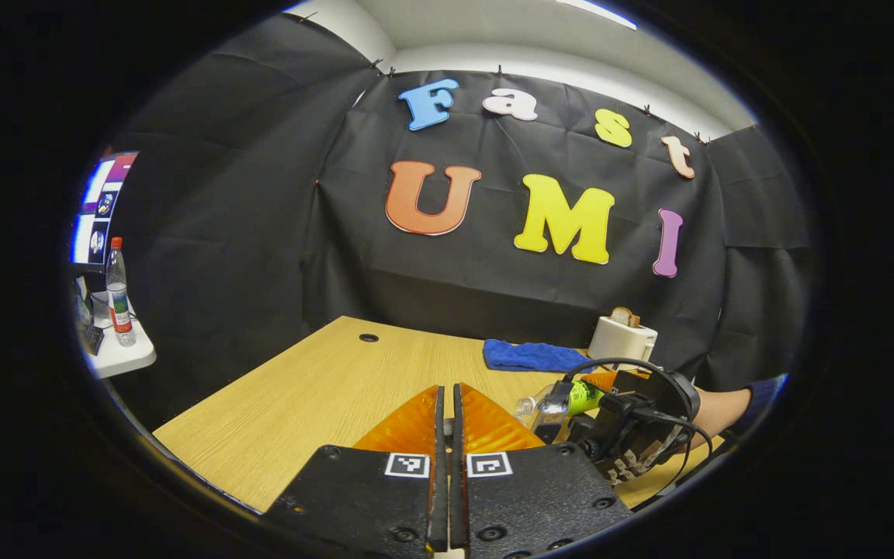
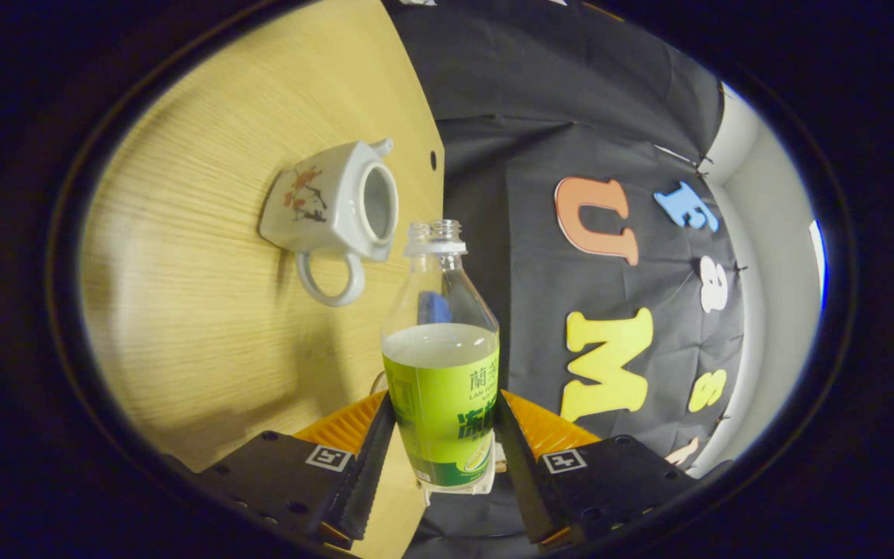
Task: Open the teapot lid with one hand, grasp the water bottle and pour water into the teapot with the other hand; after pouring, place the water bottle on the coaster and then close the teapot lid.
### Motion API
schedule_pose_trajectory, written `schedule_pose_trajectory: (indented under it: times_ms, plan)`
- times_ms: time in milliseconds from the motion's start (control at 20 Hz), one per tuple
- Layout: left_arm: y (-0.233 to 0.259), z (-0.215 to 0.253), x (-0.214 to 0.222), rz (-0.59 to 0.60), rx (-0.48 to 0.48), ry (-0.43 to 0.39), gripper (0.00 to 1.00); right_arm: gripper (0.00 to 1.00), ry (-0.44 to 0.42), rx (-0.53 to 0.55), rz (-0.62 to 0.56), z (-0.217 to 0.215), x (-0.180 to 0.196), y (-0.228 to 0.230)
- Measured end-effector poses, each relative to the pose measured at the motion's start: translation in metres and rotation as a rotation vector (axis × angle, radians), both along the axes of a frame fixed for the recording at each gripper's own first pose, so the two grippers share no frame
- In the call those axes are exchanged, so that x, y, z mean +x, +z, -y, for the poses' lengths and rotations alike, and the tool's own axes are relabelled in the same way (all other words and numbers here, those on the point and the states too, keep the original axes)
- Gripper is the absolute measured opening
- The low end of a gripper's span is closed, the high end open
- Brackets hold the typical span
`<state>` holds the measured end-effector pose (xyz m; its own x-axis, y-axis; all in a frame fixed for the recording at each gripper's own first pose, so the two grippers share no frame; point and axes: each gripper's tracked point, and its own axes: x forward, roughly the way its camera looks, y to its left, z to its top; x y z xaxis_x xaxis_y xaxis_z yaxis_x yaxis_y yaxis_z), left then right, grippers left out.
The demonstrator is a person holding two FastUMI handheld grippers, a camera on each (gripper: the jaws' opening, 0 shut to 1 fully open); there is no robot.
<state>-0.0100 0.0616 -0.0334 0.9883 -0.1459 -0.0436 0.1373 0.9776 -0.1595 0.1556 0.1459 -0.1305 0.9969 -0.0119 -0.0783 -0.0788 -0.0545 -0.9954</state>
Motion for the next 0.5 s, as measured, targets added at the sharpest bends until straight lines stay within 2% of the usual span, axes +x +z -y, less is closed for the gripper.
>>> schedule_pose_trajectory:
  times_ms: [500]
  plan:
    - [-0.006,0.000,0.001,-0.016,0.017,-0.007,0.04,0.74,0.058,-0.200,0.104,-0.013,0.001,0.023]
